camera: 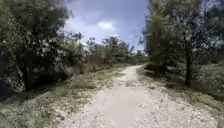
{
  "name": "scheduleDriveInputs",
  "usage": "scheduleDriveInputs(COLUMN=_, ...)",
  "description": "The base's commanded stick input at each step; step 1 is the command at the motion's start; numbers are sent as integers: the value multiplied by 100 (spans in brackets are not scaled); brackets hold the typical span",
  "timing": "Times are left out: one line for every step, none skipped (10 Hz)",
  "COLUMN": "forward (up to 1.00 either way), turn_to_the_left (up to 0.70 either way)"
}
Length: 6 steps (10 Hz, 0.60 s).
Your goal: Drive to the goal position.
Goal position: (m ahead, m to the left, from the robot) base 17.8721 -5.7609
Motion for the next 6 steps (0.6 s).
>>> scheduleDriveInputs(forward=50, turn_to_the_left=0)
scheduleDriveInputs(forward=50, turn_to_the_left=0)
scheduleDriveInputs(forward=50, turn_to_the_left=0)
scheduleDriveInputs(forward=50, turn_to_the_left=0)
scheduleDriveInputs(forward=50, turn_to_the_left=0)
scheduleDriveInputs(forward=50, turn_to_the_left=0)
